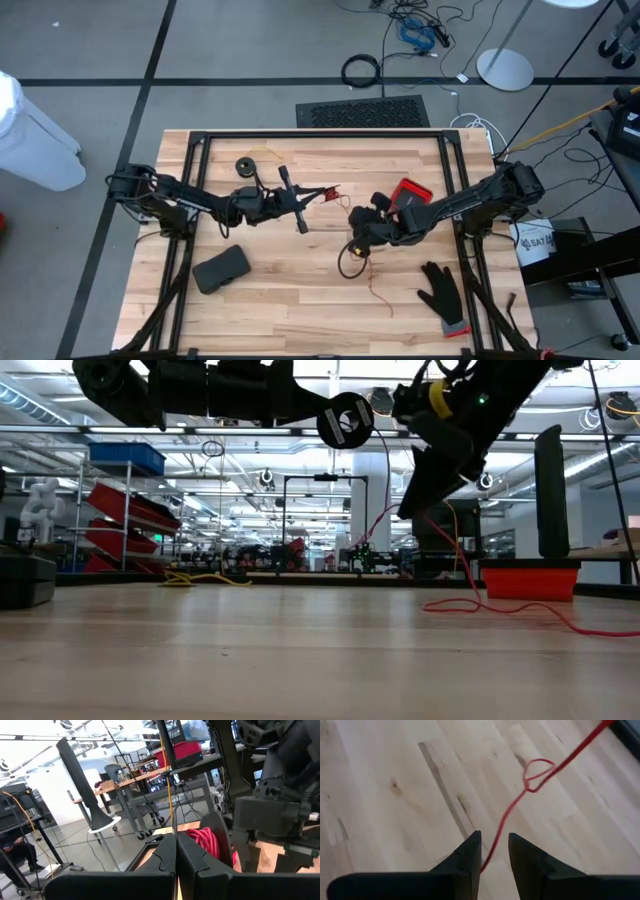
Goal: Coil cords
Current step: Coil the red wire onto the black spool
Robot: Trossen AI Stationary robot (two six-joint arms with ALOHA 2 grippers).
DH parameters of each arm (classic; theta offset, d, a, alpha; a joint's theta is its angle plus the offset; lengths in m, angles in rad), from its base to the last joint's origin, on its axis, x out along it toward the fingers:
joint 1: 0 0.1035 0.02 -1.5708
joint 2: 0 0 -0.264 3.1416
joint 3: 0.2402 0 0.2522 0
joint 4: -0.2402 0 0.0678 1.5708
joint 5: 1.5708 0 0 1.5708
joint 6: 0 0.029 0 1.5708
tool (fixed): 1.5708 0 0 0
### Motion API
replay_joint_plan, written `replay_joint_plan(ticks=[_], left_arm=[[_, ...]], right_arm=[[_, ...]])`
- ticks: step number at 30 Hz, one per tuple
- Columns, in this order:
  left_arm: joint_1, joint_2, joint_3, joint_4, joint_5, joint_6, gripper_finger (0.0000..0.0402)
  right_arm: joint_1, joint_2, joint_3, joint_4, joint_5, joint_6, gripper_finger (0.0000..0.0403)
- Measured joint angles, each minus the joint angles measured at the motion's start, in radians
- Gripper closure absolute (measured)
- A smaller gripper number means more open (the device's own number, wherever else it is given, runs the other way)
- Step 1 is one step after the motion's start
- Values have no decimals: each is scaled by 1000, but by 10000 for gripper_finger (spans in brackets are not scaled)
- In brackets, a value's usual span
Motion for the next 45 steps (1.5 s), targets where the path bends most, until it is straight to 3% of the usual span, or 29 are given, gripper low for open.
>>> replay_joint_plan(ticks=[25,34,45], left_arm=[[0,0,0,-1,0,-1,401],[0,0,0,0,0,-1,401],[0,0,0,2,0,-1,401]], right_arm=[[17,-9,-33,52,-20,18,337],[29,-74,-32,35,-13,46,339],[23,-43,-31,26,-13,44,348]])
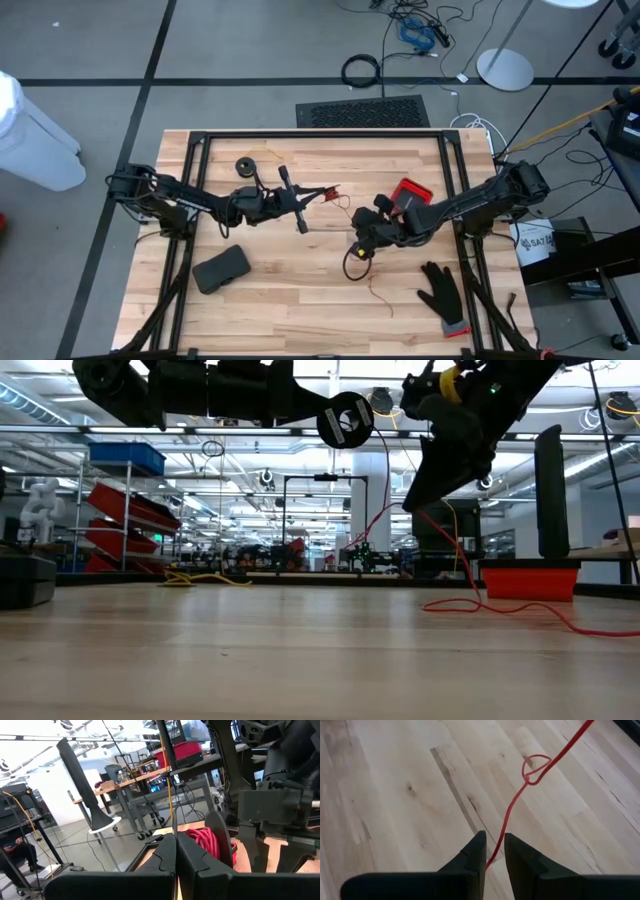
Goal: Coil cords
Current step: Coil the red wire onto the black spool
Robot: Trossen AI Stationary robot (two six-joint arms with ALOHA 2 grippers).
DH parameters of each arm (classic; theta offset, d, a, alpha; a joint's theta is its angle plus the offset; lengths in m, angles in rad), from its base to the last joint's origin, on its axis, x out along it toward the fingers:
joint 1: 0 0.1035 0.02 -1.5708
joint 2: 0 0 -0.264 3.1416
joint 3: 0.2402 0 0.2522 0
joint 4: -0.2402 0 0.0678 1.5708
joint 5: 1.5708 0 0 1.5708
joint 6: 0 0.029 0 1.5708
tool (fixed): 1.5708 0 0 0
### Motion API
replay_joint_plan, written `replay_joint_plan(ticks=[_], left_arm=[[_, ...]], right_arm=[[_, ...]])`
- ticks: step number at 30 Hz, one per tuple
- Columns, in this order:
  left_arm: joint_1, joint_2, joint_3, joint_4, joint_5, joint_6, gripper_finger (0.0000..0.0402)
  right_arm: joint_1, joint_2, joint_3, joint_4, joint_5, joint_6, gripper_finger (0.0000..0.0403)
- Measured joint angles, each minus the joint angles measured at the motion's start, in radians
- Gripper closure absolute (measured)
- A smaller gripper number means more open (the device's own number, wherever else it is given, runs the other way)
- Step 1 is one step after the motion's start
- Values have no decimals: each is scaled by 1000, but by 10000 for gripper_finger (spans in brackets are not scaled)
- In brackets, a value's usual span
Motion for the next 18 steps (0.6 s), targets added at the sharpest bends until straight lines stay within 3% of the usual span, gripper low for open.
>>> replay_joint_plan(ticks=[6,12,18], left_arm=[[0,0,0,0,0,0,401],[0,0,0,0,0,0,401],[0,0,0,84,12,0,401]], right_arm=[[-3,2,0,-1,26,-5,352],[-3,2,0,-17,21,-11,395],[-3,2,0,-102,22,44,402]])
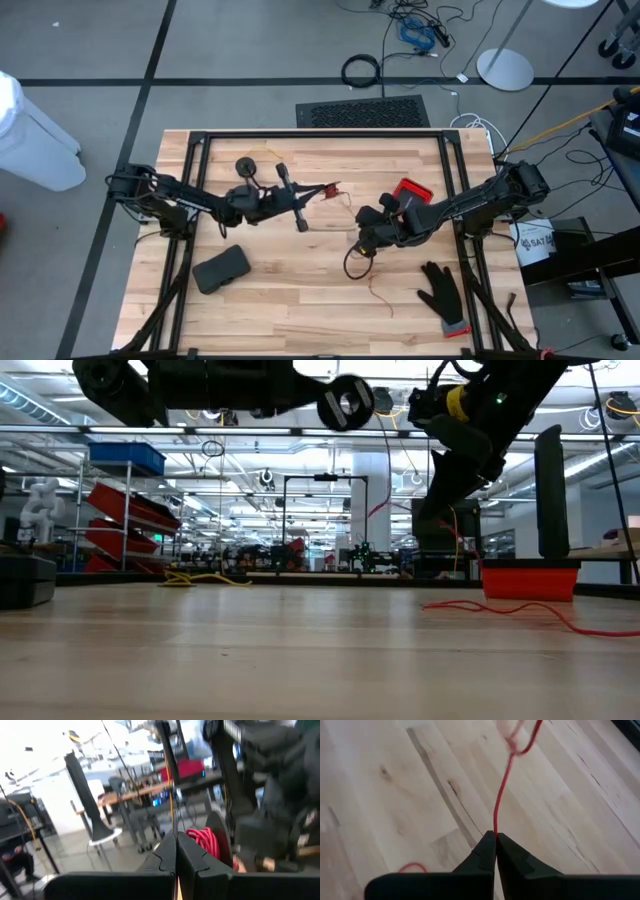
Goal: Coil cords
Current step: Coil the red wire onto the black spool
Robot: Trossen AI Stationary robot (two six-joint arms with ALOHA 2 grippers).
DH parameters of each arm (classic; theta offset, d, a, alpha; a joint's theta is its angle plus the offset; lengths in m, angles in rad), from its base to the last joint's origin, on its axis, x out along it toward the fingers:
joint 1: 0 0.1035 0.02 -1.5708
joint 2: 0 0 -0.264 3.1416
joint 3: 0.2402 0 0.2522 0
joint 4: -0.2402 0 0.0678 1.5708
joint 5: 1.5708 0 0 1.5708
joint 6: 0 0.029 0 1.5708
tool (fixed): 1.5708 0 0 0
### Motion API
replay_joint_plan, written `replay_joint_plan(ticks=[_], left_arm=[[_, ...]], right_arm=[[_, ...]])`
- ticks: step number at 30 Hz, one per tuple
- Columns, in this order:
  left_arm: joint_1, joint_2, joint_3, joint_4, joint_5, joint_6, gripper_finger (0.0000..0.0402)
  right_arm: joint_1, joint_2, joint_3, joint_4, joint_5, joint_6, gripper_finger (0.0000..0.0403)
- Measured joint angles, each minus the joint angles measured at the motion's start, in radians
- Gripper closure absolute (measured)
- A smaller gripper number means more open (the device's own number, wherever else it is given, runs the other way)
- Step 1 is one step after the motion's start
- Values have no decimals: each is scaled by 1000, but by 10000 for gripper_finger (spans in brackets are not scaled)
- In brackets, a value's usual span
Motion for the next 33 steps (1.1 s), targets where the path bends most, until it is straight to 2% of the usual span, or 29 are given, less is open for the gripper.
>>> replay_joint_plan(ticks=[5,11,21,27,33], left_arm=[[9,-6,0,114,28,5,401],[33,-41,0,125,37,-18,401],[68,-57,0,177,129,-148,401],[77,-57,0,179,142,-163,401],[77,-57,0,178,143,-156,401]], right_arm=[[43,0,0,-81,-10,67,402],[129,0,0,-193,-21,135,403],[243,0,-1,-320,-36,240,403],[279,0,-1,-439,-122,312,403],[306,0,-1,-475,-303,302,403]])
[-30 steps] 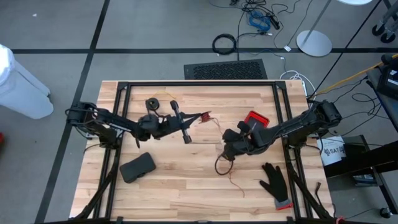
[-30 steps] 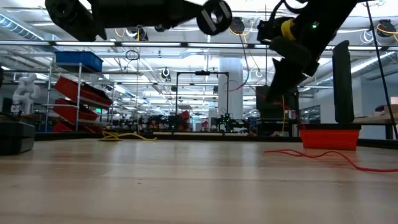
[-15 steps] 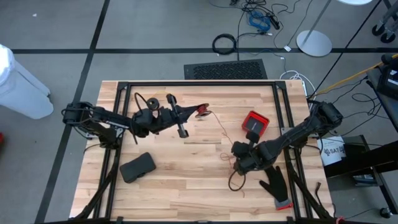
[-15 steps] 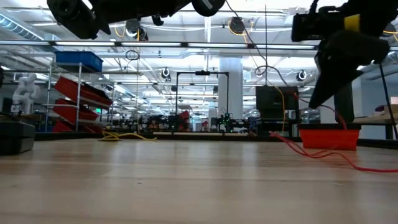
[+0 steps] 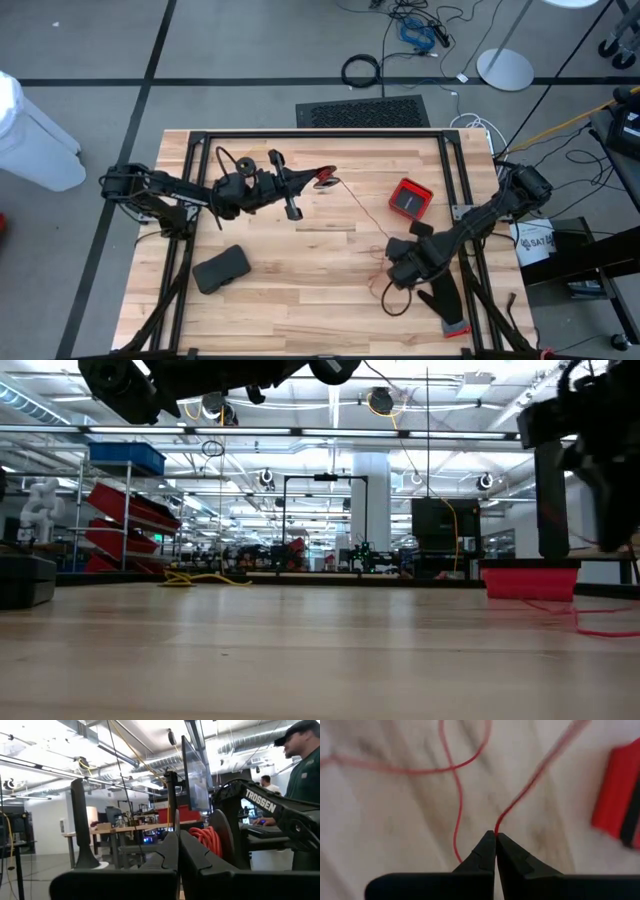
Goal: Coil cords
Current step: Coil the red wire onto the black spool
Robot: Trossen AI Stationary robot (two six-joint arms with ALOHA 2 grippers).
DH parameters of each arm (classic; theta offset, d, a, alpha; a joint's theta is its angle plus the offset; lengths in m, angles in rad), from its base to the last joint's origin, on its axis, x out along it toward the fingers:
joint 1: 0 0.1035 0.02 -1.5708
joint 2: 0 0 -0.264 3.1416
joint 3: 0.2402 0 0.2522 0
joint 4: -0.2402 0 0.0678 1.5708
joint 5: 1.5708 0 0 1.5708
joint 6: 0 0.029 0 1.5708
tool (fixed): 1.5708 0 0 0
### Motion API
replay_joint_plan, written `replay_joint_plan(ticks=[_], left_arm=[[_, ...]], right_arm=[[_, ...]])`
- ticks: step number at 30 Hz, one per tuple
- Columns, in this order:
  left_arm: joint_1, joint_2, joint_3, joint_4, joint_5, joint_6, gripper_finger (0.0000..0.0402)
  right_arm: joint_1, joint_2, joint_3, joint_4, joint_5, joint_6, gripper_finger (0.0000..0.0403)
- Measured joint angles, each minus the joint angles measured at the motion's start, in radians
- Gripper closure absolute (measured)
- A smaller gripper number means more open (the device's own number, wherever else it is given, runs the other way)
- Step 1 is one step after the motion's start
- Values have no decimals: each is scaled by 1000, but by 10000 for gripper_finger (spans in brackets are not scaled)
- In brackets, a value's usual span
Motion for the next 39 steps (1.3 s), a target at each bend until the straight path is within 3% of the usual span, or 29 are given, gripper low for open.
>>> replay_joint_plan(ticks=[7,12,17,22,30,35,39], left_arm=[[-1,2,0,-19,8,0,401],[-1,3,0,-33,7,0,401],[1,0,0,-28,-11,1,401],[1,0,0,-33,-10,1,401],[0,0,0,-37,-9,1,401],[0,0,0,-39,-8,1,401],[0,0,0,-56,-4,1,401]], right_arm=[[46,0,0,-35,-147,16,403],[86,0,0,-30,-156,61,396],[123,0,0,-25,-138,94,365],[129,0,0,65,53,107,319],[101,5,0,327,662,40,297],[-5,26,0,549,756,-218,298],[-93,27,0,578,797,-288,298]])
